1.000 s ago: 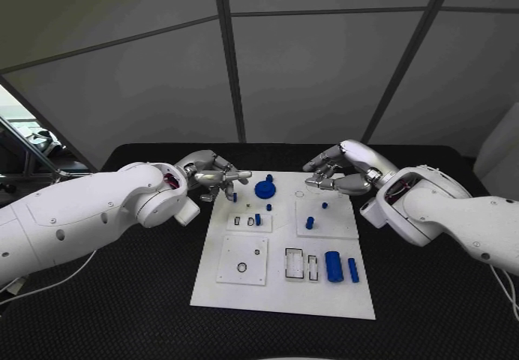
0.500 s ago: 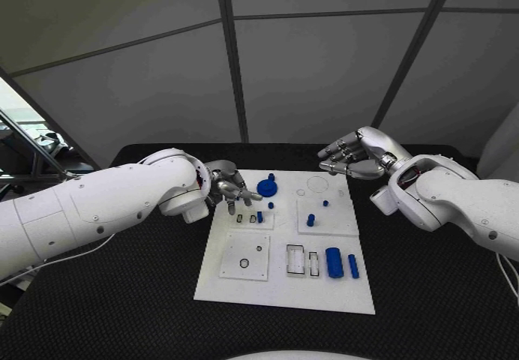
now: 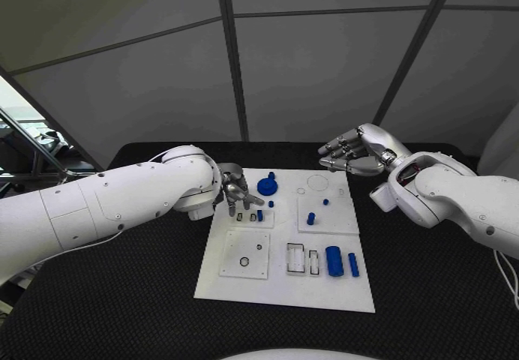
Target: Assemble the parts on the task board
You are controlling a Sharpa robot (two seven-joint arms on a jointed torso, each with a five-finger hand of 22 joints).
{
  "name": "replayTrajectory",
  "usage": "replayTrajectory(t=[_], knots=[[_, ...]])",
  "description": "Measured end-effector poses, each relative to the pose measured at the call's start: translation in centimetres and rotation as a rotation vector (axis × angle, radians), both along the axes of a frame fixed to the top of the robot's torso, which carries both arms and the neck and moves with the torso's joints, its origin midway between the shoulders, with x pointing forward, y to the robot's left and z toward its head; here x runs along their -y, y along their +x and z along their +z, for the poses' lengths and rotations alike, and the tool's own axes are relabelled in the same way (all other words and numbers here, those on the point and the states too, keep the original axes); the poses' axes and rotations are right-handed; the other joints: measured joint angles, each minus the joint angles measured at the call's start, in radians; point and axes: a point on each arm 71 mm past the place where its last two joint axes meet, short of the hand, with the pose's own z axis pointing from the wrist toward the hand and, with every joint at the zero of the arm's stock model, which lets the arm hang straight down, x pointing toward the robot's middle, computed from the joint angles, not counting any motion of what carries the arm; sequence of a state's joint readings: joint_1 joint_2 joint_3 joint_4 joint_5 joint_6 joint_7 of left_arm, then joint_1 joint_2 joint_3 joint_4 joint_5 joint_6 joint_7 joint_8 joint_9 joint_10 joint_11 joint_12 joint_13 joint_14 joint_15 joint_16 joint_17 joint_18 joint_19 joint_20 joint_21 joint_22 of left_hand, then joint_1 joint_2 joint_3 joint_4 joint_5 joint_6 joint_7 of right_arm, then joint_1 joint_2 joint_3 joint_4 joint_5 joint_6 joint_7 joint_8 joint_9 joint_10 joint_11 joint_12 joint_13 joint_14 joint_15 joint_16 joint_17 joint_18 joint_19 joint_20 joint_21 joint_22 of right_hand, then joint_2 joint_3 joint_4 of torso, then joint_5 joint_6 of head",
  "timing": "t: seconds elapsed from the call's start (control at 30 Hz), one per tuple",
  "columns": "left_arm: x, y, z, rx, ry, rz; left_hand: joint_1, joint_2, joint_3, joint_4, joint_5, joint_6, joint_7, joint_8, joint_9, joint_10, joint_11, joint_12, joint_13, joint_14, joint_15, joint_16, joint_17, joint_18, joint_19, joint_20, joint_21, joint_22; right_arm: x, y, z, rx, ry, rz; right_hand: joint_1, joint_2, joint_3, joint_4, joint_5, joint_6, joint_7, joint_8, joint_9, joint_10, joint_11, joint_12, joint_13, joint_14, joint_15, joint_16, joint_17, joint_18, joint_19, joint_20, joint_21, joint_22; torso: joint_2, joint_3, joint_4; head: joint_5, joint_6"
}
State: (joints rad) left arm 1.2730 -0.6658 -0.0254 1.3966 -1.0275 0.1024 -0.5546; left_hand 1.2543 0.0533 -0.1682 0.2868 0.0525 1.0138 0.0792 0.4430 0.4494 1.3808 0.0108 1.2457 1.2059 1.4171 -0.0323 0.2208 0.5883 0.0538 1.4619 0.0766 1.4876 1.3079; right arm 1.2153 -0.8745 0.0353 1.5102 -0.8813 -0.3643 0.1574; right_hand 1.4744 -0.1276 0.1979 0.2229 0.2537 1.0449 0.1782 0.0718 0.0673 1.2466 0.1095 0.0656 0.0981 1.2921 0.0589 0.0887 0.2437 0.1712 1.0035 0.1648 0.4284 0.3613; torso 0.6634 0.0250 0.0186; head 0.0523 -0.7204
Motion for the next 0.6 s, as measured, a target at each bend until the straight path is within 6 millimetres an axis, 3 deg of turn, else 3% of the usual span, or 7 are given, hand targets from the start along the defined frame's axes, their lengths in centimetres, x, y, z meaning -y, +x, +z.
replayTrajectory(t=[0.03,0.13,0.6], knots=[[0.1,0.2,-0.1,-0.003,0.011,0.000,-0.016,0.005,-0.013,0.000,0.000,-0.014,-0.004,0.032,0.036,0.013,0.000,0.035,0.037,0.000,0.000,-0.010,0.012,0.000,0.003,-0.003,0.003,0.000,0.0,0.1,0.0,0.000,0.000,-0.001,-0.005,-0.005,0.000,0.000,0.003,-0.004,0.004,-0.003,0.000,-0.004,0.004,0.000,-0.004,0.000,0.000,-0.007,-0.004,0.000,0.003,0.003,-0.007,-0.005,0.000,-0.0001,0.0000,0.000,0.000],[1.3,0.2,-0.2,-0.009,0.024,-0.022,-0.020,0.002,-0.021,0.001,0.000,-0.021,-0.008,0.058,0.066,0.024,-0.003,0.066,0.052,0.000,0.000,-0.015,0.021,-0.001,0.003,-0.003,0.004,0.000,-0.1,0.1,0.0,0.000,0.000,-0.002,-0.005,-0.005,0.000,0.000,0.004,-0.007,0.007,-0.003,0.000,-0.005,0.005,0.000,-0.009,0.000,0.000,-0.010,-0.008,0.000,0.005,0.005,-0.010,-0.010,0.001,-0.0002,-0.0001,0.000,-0.003],[2.3,0.3,-0.6,-0.033,0.061,-0.054,-0.024,0.006,-0.029,0.001,0.000,-0.028,-0.008,0.066,0.083,0.027,-0.002,0.075,0.077,0.003,-0.003,-0.020,0.026,-0.001,0.003,-0.003,0.004,0.000,-0.3,0.2,-0.1,-0.002,-0.009,-0.004,-0.010,-0.006,-0.003,-0.003,0.008,-0.013,0.013,-0.003,0.000,-0.009,0.009,0.000,-0.016,-0.001,0.000,-0.019,-0.015,0.000,0.005,0.005,-0.022,-0.017,0.002,-0.0012,-0.0001,0.000,-0.011]])
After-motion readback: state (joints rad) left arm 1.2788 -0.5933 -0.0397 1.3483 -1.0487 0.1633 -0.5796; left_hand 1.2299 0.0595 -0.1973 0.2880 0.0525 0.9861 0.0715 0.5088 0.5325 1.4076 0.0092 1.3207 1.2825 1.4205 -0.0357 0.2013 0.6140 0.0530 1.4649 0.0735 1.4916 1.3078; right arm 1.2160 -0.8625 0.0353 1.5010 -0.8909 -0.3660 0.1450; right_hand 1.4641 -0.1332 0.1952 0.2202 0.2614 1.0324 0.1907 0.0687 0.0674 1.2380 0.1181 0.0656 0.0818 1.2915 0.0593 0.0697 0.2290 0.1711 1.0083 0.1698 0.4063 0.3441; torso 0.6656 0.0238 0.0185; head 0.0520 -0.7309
